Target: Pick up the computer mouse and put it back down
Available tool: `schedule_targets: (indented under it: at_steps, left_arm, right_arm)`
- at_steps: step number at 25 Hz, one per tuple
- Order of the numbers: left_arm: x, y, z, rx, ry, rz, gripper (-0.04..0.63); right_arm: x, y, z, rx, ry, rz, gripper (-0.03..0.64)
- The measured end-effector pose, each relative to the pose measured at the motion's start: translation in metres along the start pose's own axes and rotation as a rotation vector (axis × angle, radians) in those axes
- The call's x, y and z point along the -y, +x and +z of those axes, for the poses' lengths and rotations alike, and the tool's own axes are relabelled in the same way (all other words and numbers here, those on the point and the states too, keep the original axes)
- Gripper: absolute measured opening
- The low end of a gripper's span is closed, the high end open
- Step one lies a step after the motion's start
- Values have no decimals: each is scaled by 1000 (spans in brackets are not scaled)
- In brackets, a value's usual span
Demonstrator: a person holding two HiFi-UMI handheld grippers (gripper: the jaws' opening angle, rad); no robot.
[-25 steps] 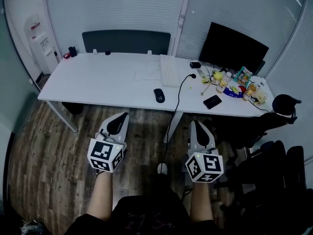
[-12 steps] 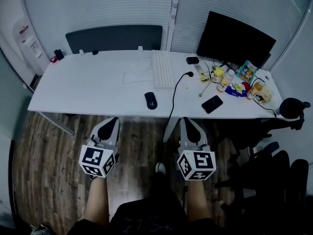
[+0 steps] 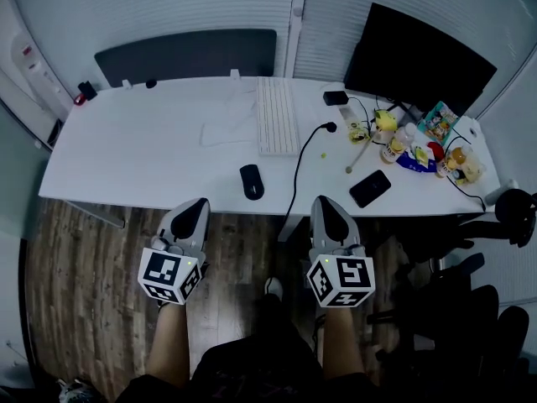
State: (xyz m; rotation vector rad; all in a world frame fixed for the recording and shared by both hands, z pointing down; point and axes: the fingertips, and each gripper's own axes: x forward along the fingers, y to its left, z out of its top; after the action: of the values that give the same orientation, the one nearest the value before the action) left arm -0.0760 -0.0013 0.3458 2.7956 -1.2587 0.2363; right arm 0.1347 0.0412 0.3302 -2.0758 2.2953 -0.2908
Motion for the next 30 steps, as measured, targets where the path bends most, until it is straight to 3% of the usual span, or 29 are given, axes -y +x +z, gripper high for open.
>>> schedule_targets:
  at_steps: [6,13,25,30]
  left_arm:
    - [-8,53,10,9,-58,25,2]
    - [-9,98,23,-14,-18,66,2]
    - [-35,102,36,-9,-13,149,2]
    - [-48,108,36,5,-14,150,2]
  right_arm:
    - [25,45,10,-22,-52,60,2]
    - [58,81,17,-24,6,95,2]
    - [47,113,29,-14,24,166,3]
    - [42,124,30,-6,31,153,3]
